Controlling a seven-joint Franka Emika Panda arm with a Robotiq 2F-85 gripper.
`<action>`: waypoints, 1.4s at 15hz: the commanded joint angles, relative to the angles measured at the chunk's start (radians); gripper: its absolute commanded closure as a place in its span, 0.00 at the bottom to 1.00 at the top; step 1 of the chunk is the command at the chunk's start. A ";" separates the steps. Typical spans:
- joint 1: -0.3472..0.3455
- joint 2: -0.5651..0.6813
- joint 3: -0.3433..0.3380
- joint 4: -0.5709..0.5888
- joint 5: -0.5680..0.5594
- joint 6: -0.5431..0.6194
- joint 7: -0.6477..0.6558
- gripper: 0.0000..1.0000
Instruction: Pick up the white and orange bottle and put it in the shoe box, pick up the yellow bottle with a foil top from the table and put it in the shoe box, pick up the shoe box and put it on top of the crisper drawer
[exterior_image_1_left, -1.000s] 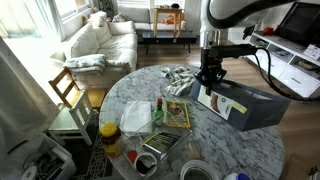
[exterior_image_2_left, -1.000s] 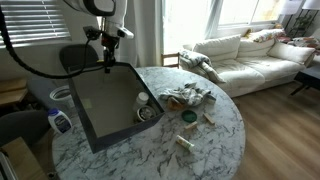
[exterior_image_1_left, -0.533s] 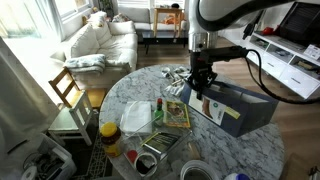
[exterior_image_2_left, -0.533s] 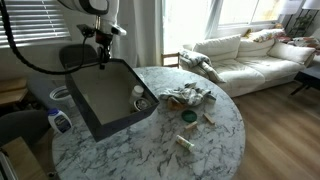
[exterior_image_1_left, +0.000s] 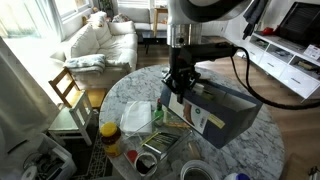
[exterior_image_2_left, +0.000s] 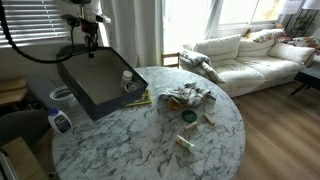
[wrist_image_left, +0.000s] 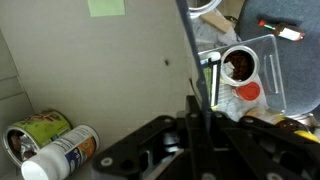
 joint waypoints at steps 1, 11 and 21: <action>0.037 0.012 0.022 0.043 0.007 0.013 0.056 0.99; 0.087 0.074 0.056 0.091 0.040 0.064 0.045 0.96; 0.111 0.092 0.063 0.120 0.011 0.046 0.057 0.99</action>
